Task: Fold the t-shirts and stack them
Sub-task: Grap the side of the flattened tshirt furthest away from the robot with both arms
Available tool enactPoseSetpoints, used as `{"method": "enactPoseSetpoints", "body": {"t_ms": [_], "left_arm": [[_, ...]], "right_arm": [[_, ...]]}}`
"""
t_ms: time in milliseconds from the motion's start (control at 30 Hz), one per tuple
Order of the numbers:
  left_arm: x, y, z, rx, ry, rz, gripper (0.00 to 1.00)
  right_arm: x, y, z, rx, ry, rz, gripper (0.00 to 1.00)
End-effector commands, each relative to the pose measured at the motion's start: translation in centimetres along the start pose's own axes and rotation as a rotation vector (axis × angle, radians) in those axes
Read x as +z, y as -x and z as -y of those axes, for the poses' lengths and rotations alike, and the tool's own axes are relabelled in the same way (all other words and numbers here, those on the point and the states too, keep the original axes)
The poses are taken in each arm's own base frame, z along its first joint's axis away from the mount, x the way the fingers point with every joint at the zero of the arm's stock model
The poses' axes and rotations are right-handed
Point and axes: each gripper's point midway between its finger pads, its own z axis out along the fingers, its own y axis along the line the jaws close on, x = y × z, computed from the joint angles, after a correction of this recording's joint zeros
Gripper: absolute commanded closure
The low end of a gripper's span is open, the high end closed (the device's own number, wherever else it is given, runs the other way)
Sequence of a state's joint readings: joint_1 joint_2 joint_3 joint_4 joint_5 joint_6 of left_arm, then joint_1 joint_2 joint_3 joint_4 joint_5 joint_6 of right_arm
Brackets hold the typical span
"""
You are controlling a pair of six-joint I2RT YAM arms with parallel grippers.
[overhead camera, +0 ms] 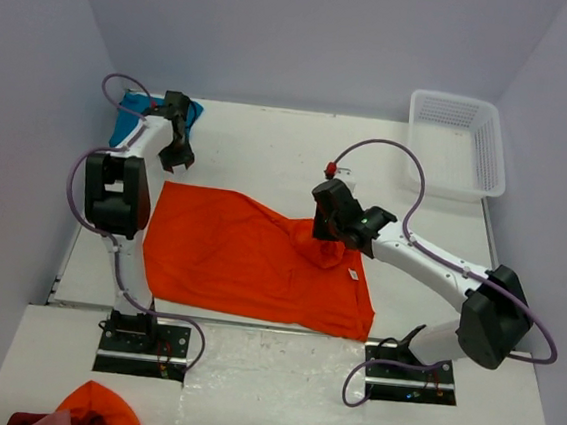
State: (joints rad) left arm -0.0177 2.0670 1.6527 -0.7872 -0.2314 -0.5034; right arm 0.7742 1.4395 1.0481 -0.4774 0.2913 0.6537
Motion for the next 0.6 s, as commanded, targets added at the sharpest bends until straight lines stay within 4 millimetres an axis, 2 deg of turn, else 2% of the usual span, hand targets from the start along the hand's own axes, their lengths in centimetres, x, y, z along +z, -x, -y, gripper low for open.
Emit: {"method": "enactPoseSetpoints", "body": {"t_ms": [0,33,300,567], "left_arm": [[-0.1,1.1,-0.9,0.016,0.027,-0.006,0.57],[0.2,1.3,-2.0,-0.008,0.038,-0.011,0.56],[0.4,0.9,-3.6,0.001,0.069,-0.036,0.54],[1.4,0.0,-3.4,0.014,0.068,-0.08,0.53]], "right_arm": [[-0.2,0.4,0.3,0.001,0.025,0.023,1.0],[-0.4,0.7,0.5,0.009,0.027,0.03,1.0],[-0.3,1.3,1.5,0.042,0.035,0.041,1.0],[-0.6,1.4,1.9,0.054,0.044,0.053,1.0]]}}
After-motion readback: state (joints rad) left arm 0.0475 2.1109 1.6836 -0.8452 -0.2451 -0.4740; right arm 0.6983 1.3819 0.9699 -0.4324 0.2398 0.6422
